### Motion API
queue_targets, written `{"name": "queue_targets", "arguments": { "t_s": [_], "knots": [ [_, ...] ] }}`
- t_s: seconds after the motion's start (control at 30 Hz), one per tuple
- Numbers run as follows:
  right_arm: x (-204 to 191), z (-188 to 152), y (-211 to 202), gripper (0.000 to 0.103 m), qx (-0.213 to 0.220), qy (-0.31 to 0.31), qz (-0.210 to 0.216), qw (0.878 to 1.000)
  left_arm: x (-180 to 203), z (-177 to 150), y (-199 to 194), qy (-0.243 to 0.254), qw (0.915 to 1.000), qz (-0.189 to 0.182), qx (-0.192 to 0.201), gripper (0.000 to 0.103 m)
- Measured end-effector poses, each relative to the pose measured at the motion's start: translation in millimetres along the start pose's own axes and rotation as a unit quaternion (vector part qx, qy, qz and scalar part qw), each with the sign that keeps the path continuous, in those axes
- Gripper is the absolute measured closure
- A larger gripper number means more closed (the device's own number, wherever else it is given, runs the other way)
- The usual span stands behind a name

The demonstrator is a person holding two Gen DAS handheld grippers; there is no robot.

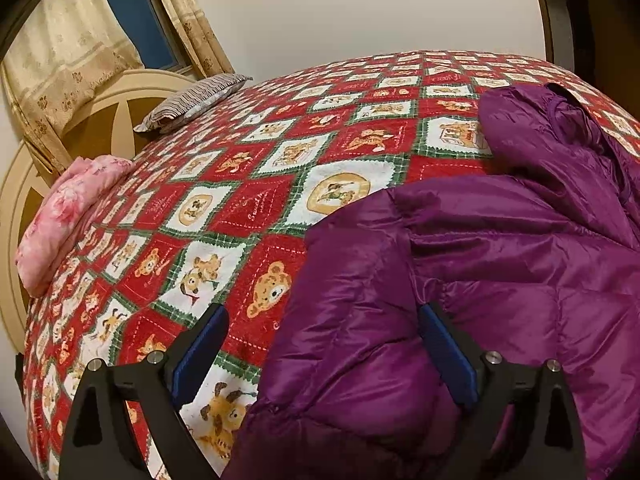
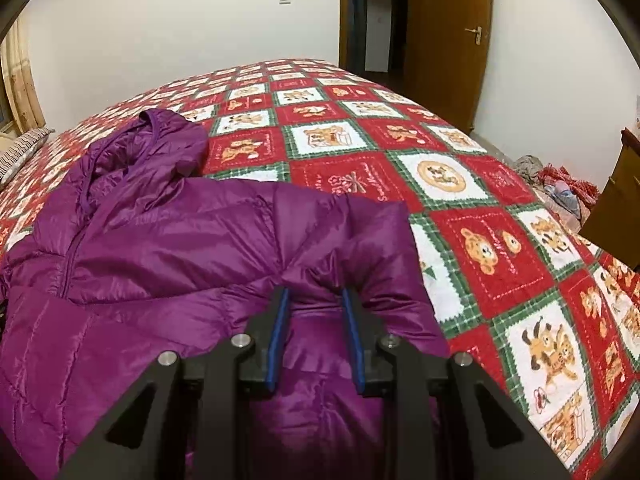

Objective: Fold large clothes

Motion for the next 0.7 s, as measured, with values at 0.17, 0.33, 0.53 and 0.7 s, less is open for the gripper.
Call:
{"name": "queue_targets", "arguments": {
  "t_s": [0.17,0.33,0.53,0.7],
  "knots": [
    [-2.4,0.6,2.0,0.073,-0.003,-0.006,-0.007,1.000,-1.4,0.2,1.5,-0.006,1.0000,-0.007,-0.004,0.006],
    [-3.8,0.6,2.3,0.073,-0.003,-0.009,-0.011,1.000,-1.4,0.0,1.4,-0.007,1.0000,-0.007,-0.003,0.006],
    [-4.4,1.1,2.9,0.073,-0.004,-0.013,-0.015,1.000,-1.0,-0.2,1.2,-0.005,1.0000,-0.004,-0.002,0.006],
    [-5.7,0.8,2.8,0.073,-0.003,-0.015,-0.018,1.000,-2.0,1.0,1.4,-0.003,1.0000,-0.001,-0.001,0.006]
  ]
}}
Point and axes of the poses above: each gripper's, at about its wrist camera, not at the fingertips, and y roughly the way its jaws point, x to its right, z to its top, the point moved 4 cm from there along y, roughly the way its jaws point, and after that the axes turned 12 degrees about -y, right-handed, at the moved point
